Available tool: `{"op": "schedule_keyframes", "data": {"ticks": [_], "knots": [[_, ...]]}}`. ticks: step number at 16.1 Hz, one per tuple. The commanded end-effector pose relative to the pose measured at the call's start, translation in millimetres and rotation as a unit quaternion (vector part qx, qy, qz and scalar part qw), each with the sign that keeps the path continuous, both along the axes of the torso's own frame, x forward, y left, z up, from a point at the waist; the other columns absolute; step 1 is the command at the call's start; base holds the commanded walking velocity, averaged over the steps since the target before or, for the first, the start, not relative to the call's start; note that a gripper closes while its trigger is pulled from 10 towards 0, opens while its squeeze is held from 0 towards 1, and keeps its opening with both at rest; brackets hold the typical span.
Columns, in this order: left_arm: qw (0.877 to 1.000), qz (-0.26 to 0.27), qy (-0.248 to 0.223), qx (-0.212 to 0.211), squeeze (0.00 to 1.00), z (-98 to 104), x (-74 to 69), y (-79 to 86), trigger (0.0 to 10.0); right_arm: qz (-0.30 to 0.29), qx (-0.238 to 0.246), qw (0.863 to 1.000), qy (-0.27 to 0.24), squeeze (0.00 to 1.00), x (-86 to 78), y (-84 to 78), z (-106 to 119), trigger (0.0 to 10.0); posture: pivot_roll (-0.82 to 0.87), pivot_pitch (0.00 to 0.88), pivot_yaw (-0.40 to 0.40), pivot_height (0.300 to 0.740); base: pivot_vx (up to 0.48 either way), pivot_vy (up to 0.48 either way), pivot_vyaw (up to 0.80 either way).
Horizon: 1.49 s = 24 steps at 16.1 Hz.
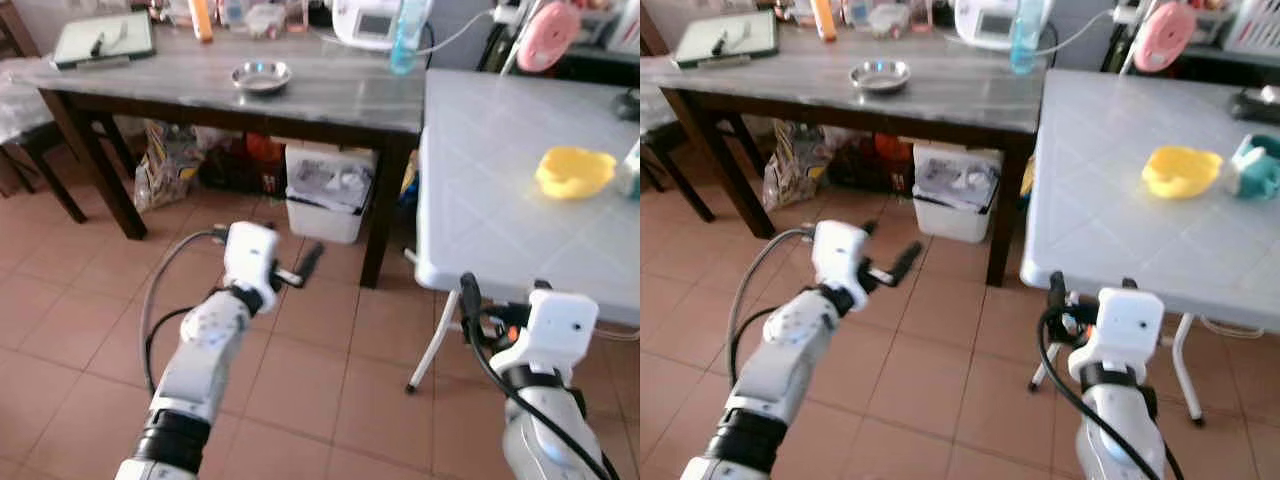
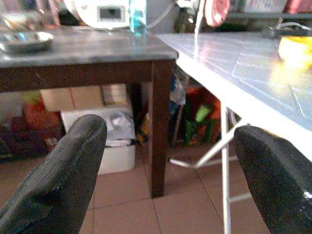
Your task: Setting the table
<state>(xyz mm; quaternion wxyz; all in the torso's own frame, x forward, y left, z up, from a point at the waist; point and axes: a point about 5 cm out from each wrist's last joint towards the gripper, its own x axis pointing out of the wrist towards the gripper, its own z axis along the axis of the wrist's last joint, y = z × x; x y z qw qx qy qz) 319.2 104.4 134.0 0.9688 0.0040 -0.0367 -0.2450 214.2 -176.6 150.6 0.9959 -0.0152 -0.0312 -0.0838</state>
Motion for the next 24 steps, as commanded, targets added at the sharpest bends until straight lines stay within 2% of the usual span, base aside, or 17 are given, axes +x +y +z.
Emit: {"op": "schedule_keyframes", "data": {"ticks": [1, 16, 24], "knots": [[1.000, -0.011, 0.000, 0.002, 0.00, -0.7, -0.6, -6.6, 10.0, -0.010, -0.008, 1.000, -0.010, 0.00, -4.1, -7.3, 3.7, 10.0, 0.00, 0.101, 0.009, 0.740, 0.000, -0.349, 0.00], [1.000, -0.012, -0.004, 0.000, 0.00, -2.4, -0.2, -10.0, 10.0, -0.014, -0.024, 0.999, -0.020, 0.00, -5.5, -10.5, 5.5, 10.0, 0.00, 0.097, 0.009, 0.740, 0.000, -0.354, 0.00], [1.000, -0.014, -0.015, -0.024, 0.00, 5.5, 2.4, -6.5, 10.0, -0.013, -0.031, 0.999, -0.024, 0.00, -5.6, -9.7, 7.1, 10.0, -0.01, 0.101, 0.009, 0.740, 0.000, 0.000, 0.00]]}}
